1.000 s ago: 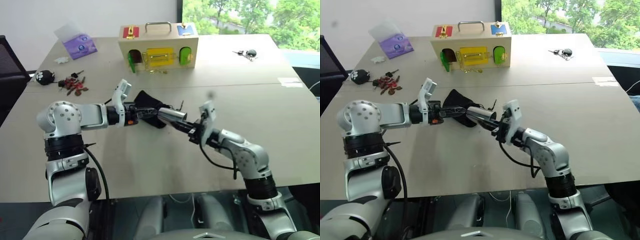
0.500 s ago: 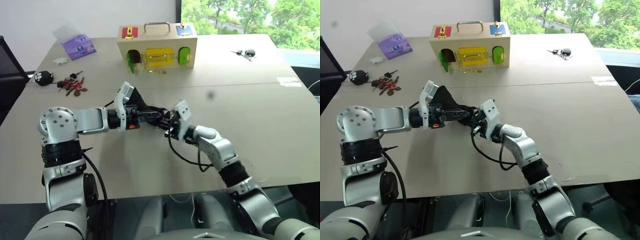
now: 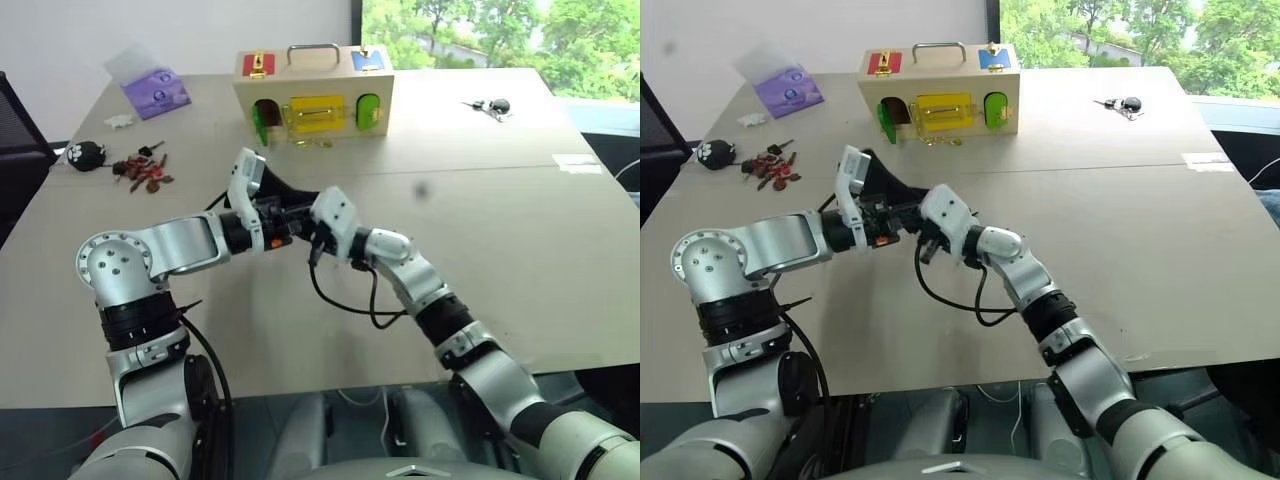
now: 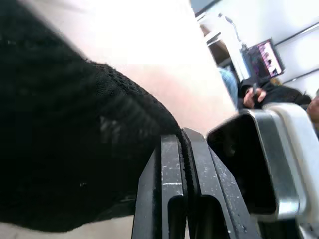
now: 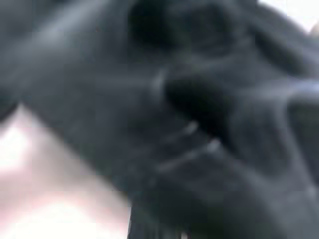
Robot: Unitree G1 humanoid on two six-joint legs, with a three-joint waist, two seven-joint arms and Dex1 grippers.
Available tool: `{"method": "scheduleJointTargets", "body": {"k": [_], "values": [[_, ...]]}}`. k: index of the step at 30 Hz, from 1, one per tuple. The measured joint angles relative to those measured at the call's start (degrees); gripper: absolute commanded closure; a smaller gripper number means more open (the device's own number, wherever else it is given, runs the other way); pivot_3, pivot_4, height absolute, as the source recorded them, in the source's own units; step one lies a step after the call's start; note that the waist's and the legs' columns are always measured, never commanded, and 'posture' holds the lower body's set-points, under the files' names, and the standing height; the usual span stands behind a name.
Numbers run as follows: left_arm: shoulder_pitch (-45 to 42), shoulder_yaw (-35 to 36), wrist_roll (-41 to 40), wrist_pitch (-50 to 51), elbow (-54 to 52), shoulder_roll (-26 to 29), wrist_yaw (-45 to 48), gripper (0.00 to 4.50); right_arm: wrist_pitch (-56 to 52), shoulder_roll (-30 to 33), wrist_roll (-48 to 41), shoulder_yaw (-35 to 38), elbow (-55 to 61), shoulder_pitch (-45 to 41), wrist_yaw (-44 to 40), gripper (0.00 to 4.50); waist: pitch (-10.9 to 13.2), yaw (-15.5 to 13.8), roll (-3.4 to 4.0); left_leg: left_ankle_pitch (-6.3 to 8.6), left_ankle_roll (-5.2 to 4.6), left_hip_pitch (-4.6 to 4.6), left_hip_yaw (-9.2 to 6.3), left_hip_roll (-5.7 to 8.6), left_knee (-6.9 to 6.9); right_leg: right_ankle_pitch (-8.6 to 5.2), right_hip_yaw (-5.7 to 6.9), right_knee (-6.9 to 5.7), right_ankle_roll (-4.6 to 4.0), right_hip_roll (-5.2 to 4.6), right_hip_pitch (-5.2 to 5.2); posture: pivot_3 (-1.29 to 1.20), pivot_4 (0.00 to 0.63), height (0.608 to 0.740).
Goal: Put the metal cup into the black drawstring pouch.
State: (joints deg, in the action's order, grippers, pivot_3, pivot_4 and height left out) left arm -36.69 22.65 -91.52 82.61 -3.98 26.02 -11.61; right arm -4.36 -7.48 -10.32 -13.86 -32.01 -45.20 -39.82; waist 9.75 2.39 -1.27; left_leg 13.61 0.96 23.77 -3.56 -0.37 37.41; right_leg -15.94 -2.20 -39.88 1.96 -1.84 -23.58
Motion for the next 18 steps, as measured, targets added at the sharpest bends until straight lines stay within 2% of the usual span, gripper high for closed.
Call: {"method": "scheduleJointTargets", "body": {"k": [2, 6, 8, 11, 13, 18], "values": [[1.05, -1.32, -3.63, -2.69, -0.21, 0.92, -1.8, 4.5, -0.33, 0.05, -0.25, 0.25, 0.0, -0.36, -0.91, 4.43, -0.01, -0.05, -0.02, 0.0, 0.0, 0.0, 0.01, 0.03, 0.0, 0.0, -0.01, 0.01, 0.0, -0.02, 0.0, 0.0, 0.15, 0.74], [2.77, -5.77, -11.89, -9.72, -0.17, 2.83, -6.81, 4.5, 11.24, 3.44, 10.62, -7.05, -0.54, -0.57, -2.14, 4.43, -0.01, -0.12, -0.02, 0.0, 0.0, 0.0, 0.01, 0.06, 0.0, 0.0, 0.02, 0.01, 0.0, 0.0, 0.0, 0.0, 0.15, 0.74], [2.59, -7.26, -13.72, -12.76, 0.35, 2.9, -8.22, 4.5, 14.47, 3.29, 12.48, -8.19, -0.52, -0.7, -2.44, 4.43, -0.01, -0.09, -0.02, 0.0, 0.0, 0.0, 0.02, 0.06, 0.0, 0.0, 0.04, -0.01, 0.0, 0.02, 0.0, 0.0, 0.15, 0.74], [1.07, -8.51, -14.91, -16.52, 1.44, 2.95, -9.3, 4.5, 8.36, 0.0, 6.91, -3.66, -0.15, -0.71, -2.25, 4.43, 0.0, -0.03, -0.05, -0.03, 0.05, 0.0, 0.0, 0.02, 0.0, 0.01, 0.05, -0.02, -0.01, 0.05, 0.0, 0.0, 0.15, 0.74], [0.9, -10.03, -15.83, -18.32, 1.44, 3.13, -9.38, 4.5, 3.6, 0.0, 3.43, -1.33, 1.09, -0.87, -2.7, 4.43, 0.0, -0.16, -0.05, -0.03, 0.05, 0.0, -0.03, 0.04, 0.0, 0.01, 0.05, 0.01, -0.01, 0.01, 0.03, 0.0, 0.15, 0.74], [2.22, -11.66, -16.67, -20.3, 0.54, 3.46, -9.3, 4.5, 8.05, 2.14, 9.02, -3.44, 0.6, -1.25, -2.16, 4.43, 0.0, -0.07, -0.05, -0.03, 0.05, -0.01, 0.02, 0.08, -0.01, 0.0, 0.08, 0.02, -0.01, 0.04, 0.01, 0.0, 0.15, 0.74]]}}
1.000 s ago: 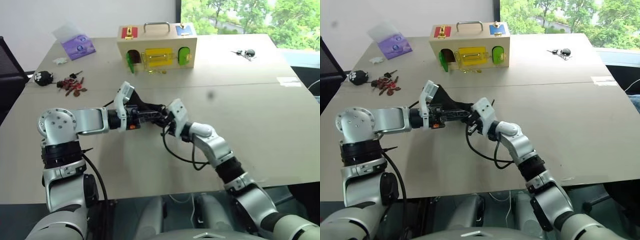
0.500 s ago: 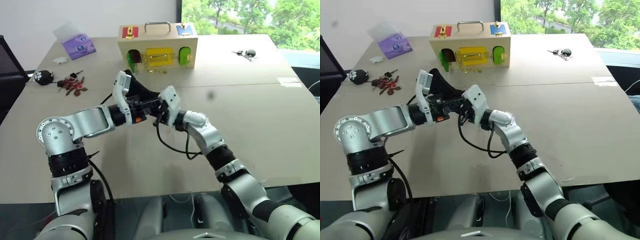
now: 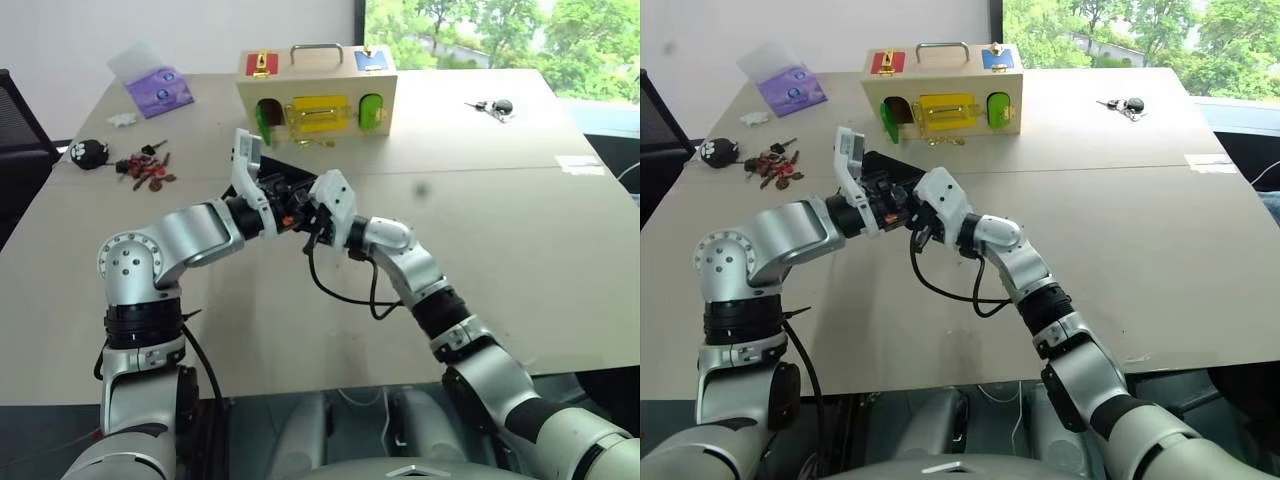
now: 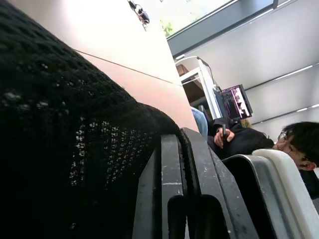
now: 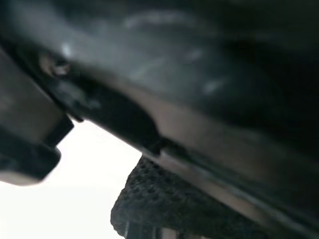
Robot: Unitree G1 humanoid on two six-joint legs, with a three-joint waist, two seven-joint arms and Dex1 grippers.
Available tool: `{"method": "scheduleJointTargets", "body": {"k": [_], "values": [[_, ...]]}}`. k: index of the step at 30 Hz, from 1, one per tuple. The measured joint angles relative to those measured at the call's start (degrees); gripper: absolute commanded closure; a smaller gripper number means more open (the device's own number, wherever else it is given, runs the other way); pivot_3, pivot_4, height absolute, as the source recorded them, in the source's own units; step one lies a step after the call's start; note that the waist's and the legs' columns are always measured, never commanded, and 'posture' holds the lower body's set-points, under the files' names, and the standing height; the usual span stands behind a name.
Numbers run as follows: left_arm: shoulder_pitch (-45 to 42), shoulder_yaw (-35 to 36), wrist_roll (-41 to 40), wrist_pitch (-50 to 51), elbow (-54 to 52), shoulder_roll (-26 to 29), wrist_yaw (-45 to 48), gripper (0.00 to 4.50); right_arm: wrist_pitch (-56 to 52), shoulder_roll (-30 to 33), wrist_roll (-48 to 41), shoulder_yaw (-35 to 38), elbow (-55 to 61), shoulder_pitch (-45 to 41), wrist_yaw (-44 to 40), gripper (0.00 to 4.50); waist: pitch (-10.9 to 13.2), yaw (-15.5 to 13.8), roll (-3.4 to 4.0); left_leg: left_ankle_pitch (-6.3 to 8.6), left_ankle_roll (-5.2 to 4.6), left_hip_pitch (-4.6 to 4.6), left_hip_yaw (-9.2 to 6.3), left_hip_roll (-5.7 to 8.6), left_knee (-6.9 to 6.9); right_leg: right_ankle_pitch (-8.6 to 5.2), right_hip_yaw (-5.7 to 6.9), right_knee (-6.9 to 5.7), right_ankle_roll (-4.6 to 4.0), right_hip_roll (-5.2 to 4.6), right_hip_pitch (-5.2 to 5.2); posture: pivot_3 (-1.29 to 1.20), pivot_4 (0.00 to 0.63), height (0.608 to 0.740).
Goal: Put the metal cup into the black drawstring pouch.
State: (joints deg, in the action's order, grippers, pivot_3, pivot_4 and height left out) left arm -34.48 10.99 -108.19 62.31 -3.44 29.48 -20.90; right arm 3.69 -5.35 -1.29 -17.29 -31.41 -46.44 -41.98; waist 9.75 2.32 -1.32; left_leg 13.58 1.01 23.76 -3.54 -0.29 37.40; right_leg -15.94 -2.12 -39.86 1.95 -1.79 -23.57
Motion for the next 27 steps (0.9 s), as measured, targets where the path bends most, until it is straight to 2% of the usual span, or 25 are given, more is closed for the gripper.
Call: {"method": "scheduleJointTargets", "body": {"k": [4, 5, 7, 8, 11, 13, 14, 15, 18, 22, 27], "values": [[1.28, -0.98, 3.09, -0.89, -0.62, 0.36, 1.85, 4.5, -0.87, 0.7, 2.24, -0.44, -0.15, 0.05, 0.99, 4.43, 0.0, 0.05, 0.0, -0.01, 0.02, 0.0, -0.02, -0.01, 0.0, 0.0, 0.02, -0.01, 0.0, 0.08, -0.01, 0.0, 0.15, 0.74], [1.63, -1.51, 4.74, -0.99, -1.19, 0.64, 3.16, 4.5, -2.26, 1.8, 2.69, -0.79, 1.36, 0.47, 0.84, 3.81, 0.0, 0.01, 0.0, -0.01, 0.02, 0.01, -0.01, -0.01, 0.0, 0.0, 0.01, -0.01, -0.01, 0.1, -0.01, 0.0, 0.15, 0.74], [2.49, -2.0, 6.7, -0.99, -2.45, 0.87, 5.51, 4.5, -4.61, 3.45, 2.83, -1.02, 4.29, 1.87, -0.14, 3.15, 0.0, -0.1, 0.0, -0.01, 0.01, 0.03, -0.02, 0.01, 0.0, 0.0, 0.03, 0.02, 0.0, 0.11, 0.0, 0.0, 0.15, 0.74], [3.2, -2.24, 7.44, -0.94, -2.91, 0.78, 7.1, 4.5, -6.0, 4.56, 2.87, -1.09, 6.15, 2.82, -0.58, 2.58, 0.0, -0.14, 0.0, -0.01, 0.01, 0.03, -0.01, 0.02, 0.0, 0.0, 0.02, 0.02, 0.0, 0.12, 0.0, 0.0, 0.15, 0.74], [4.08, -2.74, 10.33, -0.8, -3.22, 0.78, 11.25, 4.5, -11.0, 8.59, 2.82, -1.92, 13.73, 6.21, -2.35, 1.32, 0.01, -0.19, 0.01, -0.02, 0.01, 0.04, -0.03, 0.02, 0.0, 0.0, 0.05, 0.01, 0.0, 0.14, -0.01, 0.0, 0.15, 0.74], [4.24, -2.7, 12.13, -0.87, -3.19, 0.89, 13.19, 4.5, -16.37, 11.45, 1.37, -1.75, 21.04, 8.35, -3.28, 0.31, 0.01, -0.22, 0.01, -0.02, 0.01, 0.04, -0.05, 0.0, 0.0, -0.01, 0.06, 0.0, -0.01, 0.14, -0.01, 0.0, 0.15, 0.74], [4.3, -2.69, 13.69, -1.07, -3.14, 0.84, 14.89, 4.5, -21.36, 13.21, -0.4, -0.35, 26.98, 9.27, -3.63, 0.31, 0.01, -0.16, 0.01, -0.02, 0.01, 0.03, -0.04, 0.0, 0.0, -0.01, 0.05, 0.0, -0.01, 0.14, 0.0, 0.0, 0.15, 0.74], [4.3, -2.7, 13.89, -1.15, -3.12, 0.82, 15.18, 4.5, -22.2, 13.47, -0.8, 0.1, 28.01, 9.27, -3.66, 0.14, 0.01, -0.08, 0.01, -0.02, 0.01, 0.02, -0.01, 0.0, 0.0, -0.01, 0.03, 0.0, -0.01, 0.14, 0.0, 0.0, 0.15, 0.74], [4.31, -2.66, 15.96, -1.58, -3.19, 0.46, 19.01, 4.5, -31.89, 17.18, -5.96, 2.52, 37.01, 9.54, -5.1, 0.14, 0.02, -0.04, 0.03, -0.02, 0.0, 0.01, -0.03, -0.01, -0.01, -0.01, 0.04, -0.01, -0.01, 0.23, 0.01, 0.0, 0.15, 0.74], [4.32, -2.54, 19.76, -2.92, -3.36, 0.32, 24.6, 4.5, -43.71, 18.89, -14.05, 7.08, 45.8, 9.62, -4.74, 0.14, 0.02, -0.04, 0.03, -0.01, -0.01, 0.01, 0.0, 0.0, -0.02, -0.01, 0.01, 0.01, -0.01, 0.28, 0.01, 0.0, 0.15, 0.74], [5.16, -2.41, 27.38, -4.9, -3.08, 0.62, 30.44, 4.5, -54.55, 24.31, -24.96, 14.72, 54.72, 10.0, -5.12, 0.14, 0.03, -0.27, 0.04, 0.11, -0.22, 0.02, -0.01, 0.03, -0.02, -0.01, 0.03, 0.03, 0.0, 0.27, 0.04, 0.0, 0.15, 0.74]]}}
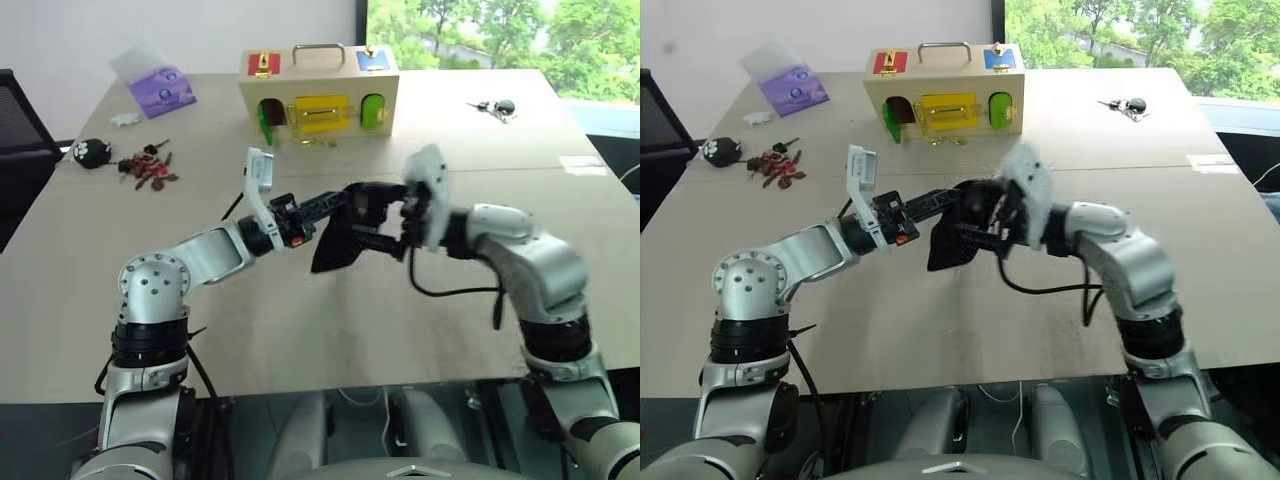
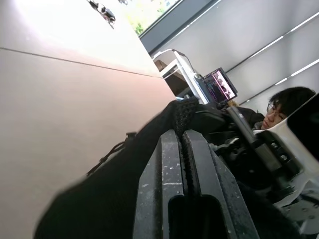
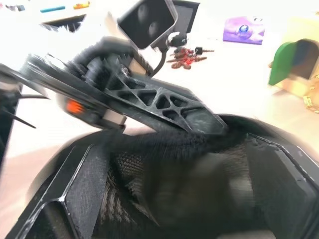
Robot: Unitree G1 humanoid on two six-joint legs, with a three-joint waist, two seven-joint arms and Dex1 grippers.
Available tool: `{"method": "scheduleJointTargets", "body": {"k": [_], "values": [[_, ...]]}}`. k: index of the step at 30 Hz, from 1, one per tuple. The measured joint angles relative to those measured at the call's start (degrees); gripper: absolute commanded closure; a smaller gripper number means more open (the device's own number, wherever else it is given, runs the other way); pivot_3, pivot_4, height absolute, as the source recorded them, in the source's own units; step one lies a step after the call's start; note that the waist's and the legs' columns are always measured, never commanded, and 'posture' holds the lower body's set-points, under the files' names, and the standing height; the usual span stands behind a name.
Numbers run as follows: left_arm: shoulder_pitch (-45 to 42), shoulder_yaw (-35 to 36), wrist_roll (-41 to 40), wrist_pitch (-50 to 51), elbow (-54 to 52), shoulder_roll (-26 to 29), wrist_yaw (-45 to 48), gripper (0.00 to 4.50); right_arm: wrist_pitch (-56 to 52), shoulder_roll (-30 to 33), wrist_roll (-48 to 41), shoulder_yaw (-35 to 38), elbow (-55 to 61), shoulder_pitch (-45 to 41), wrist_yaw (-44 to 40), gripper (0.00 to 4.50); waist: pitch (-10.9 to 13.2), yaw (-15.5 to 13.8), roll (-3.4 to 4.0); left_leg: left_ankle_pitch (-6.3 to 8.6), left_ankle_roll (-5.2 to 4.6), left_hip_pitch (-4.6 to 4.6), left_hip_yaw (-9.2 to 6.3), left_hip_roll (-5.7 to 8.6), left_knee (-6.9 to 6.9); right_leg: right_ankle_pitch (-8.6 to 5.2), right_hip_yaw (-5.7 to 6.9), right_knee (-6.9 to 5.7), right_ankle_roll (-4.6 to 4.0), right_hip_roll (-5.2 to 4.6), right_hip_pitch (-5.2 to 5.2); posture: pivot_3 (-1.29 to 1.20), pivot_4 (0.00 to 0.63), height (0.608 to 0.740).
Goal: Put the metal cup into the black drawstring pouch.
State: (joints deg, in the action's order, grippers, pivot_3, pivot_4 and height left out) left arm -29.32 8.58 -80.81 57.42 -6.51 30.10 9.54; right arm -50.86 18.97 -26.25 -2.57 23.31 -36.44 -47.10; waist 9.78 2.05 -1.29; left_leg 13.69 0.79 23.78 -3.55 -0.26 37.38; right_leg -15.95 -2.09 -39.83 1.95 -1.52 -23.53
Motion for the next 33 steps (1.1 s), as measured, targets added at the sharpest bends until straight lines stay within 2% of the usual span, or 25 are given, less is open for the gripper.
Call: {"method": "scheduleJointTargets", "body": {"k": [3, 7, 10, 15, 23, 31, 32, 33], "values": [[0.28, -0.07, 4.1, -0.34, 1.42, 0.25, 3.49, 4.5, -0.74, 4.42, -1.99, 2.1, 3.1, 1.87, 0.26, 0.14, 0.0, 0.02, -0.01, 0.02, -0.04, -0.01, -0.02, 0.07, 0.0, -0.01, 0.04, 0.01, 0.0, 0.05, 0.02, 0.0, 0.15, 0.74], [0.3, 0.37, 7.8, -0.24, 3.18, 2.8, 9.1, 4.5, 6.75, 11.31, 6.7, -2.61, 0.16, 9.75, 2.63, 0.14, 0.02, 0.09, -0.03, 0.02, -0.05, 0.0, 0.07, 0.1, -0.01, -0.02, -0.01, 0.02, 0.01, 0.06, 0.02, 0.0, 0.15, 0.74], [0.26, 0.75, 8.95, 0.24, 3.93, 3.56, 12.67, 4.5, 11.87, 9.38, 10.04, -5.87, -3.95, 11.68, 4.34, 0.14, 0.04, 0.66, -0.01, 0.02, -0.04, -0.08, 0.19, 0.03, -0.02, -0.01, -0.2, -0.02, 0.01, 0.16, 0.0, 0.0, 0.15, 0.74], [-0.16, 2.32, 11.69, 1.69, 5.85, 8.26, 19.06, 4.5, 19.99, 3.28, 15.4, -11.68, -11.41, 11.42, 7.72, 0.14, 0.1, 0.43, 0.02, 0.01, -0.03, -0.05, 0.11, -0.1, -0.02, -0.01, -0.19, -0.01, -0.01, 0.36, -0.03, 0.0, 0.15, 0.74], [-1.17, 3.31, 13.32, 3.39, 6.0, 8.57, 20.29, 4.5, 19.94, -3.77, 13.68, -12.52, -13.44, 9.03, 7.73, 0.14, 0.1, 0.19, 0.0, -0.01, 0.02, -0.02, 0.05, -0.12, 0.01, -0.01, -0.13, 0.0, 0.0, 0.2, -0.01, 0.0, 0.15, 0.74], [-1.09, 4.54, 13.39, 5.61, 3.94, 8.56, 20.12, 4.5, 24.36, -12.31, 14.09, -13.31, -24.88, 4.04, 8.71, 0.14, 0.1, 0.35, 0.01, -0.08, 0.13, -0.04, 0.07, -0.13, -0.01, -0.01, -0.16, -0.01, 0.0, 0.24, -0.03, 0.0, 0.15, 0.74], [-1.06, 4.6, 13.34, 5.93, 3.42, 8.55, 20.06, 4.5, 25.16, -12.87, 14.22, -13.38, -26.09, 3.54, 8.59, 0.71, 0.1, 0.34, 0.01, -0.08, 0.13, -0.03, 0.07, -0.13, -0.01, -0.01, -0.16, -0.01, 0.0, 0.23, -0.03, 0.0, 0.15, 0.74], [-1.05, 4.7, 13.26, 6.1, 2.99, 8.54, 19.93, 4.5, 25.92, -13.35, 14.37, -13.56, -27.08, 3.26, 8.43, 1.06, 0.1, 0.3, 0.01, -0.09, 0.16, -0.03, 0.06, -0.13, -0.01, -0.01, -0.15, -0.01, 0.0, 0.22, -0.03, 0.0, 0.15, 0.74]]}}
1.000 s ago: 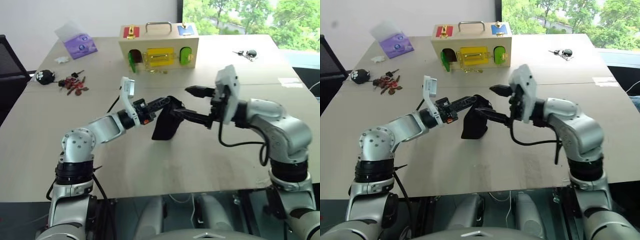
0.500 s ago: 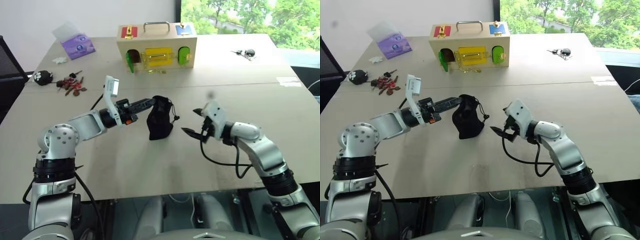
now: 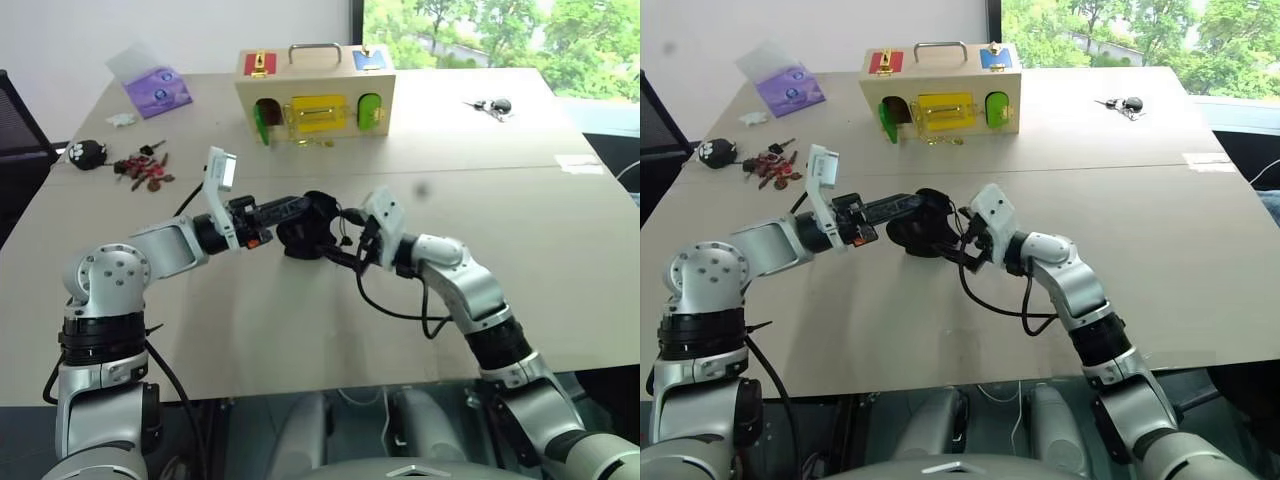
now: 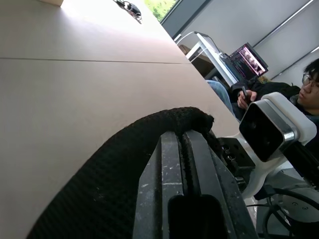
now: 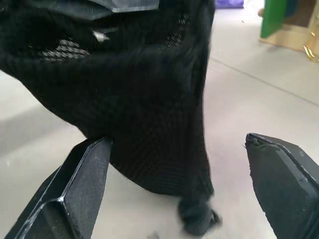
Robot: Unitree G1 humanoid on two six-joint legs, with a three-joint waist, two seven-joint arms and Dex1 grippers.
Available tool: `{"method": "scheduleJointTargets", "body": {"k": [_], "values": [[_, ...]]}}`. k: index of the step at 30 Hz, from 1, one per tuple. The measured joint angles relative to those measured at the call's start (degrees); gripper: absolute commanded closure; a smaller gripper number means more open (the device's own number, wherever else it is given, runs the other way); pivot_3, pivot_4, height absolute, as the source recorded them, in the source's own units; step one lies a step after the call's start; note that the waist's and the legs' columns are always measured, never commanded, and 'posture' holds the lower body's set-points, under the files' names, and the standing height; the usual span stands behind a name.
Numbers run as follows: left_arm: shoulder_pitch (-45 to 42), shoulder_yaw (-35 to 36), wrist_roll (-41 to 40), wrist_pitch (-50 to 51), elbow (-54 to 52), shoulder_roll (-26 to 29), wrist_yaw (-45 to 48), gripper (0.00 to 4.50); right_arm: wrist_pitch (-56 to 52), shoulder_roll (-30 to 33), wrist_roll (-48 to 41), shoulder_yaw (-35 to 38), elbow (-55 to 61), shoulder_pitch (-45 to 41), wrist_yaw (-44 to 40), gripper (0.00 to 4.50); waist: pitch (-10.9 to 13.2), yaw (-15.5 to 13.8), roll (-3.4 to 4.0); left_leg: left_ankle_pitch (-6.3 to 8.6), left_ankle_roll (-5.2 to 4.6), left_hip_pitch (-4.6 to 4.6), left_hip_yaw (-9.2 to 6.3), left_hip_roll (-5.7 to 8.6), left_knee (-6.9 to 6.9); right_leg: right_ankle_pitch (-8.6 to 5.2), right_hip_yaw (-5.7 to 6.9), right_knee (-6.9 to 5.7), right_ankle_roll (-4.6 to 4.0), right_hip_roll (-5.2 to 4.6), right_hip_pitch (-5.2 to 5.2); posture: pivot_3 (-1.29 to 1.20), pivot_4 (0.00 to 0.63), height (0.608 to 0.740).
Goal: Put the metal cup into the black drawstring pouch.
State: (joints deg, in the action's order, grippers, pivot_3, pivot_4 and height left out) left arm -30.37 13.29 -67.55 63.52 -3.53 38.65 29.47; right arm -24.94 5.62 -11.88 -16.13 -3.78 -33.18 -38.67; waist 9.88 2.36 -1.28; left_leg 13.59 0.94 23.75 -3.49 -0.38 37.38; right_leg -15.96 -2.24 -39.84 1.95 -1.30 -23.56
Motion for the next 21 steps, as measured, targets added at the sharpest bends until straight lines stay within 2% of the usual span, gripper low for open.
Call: {"method": "scheduleJointTargets", "body": {"k": [7, 15, 21], "values": [[2.74, 3.39, -2.52, 1.39, -4.66, -0.57, -2.7, 4.5, 3.25, -1.11, 0.4, 0.82, -2.91, -0.48, 0.65, 4.46, 0.0, 0.05, 0.0, -0.01, 0.02, 0.0, 0.0, -0.02, -0.01, 0.0, -0.01, -0.01, 0.0, -0.06, -0.01, 0.0, 0.15, 0.74], [6.02, 6.17, -6.67, 1.84, -7.87, -1.46, -5.63, 4.5, 5.29, 1.15, 3.0, 3.24, -0.44, -0.48, 5.05, 4.46, 0.0, 0.0, 0.0, 0.0, -0.01, 0.0, -0.01, -0.01, -0.01, 0.0, 0.01, -0.02, 0.0, -0.07, -0.01, 0.0, 0.15, 0.74], [3.93, 6.35, -4.82, 0.13, -7.17, 0.94, -3.55, 4.5, 7.32, 3.09, 6.82, 3.57, 1.55, -3.53, 9.69, 4.46, 0.0, 0.02, 0.0, -0.02, 0.03, -0.01, 0.0, 0.02, -0.01, 0.0, 0.02, -0.03, 0.0, -0.03, -0.02, 0.0, 0.15, 0.74]]}}
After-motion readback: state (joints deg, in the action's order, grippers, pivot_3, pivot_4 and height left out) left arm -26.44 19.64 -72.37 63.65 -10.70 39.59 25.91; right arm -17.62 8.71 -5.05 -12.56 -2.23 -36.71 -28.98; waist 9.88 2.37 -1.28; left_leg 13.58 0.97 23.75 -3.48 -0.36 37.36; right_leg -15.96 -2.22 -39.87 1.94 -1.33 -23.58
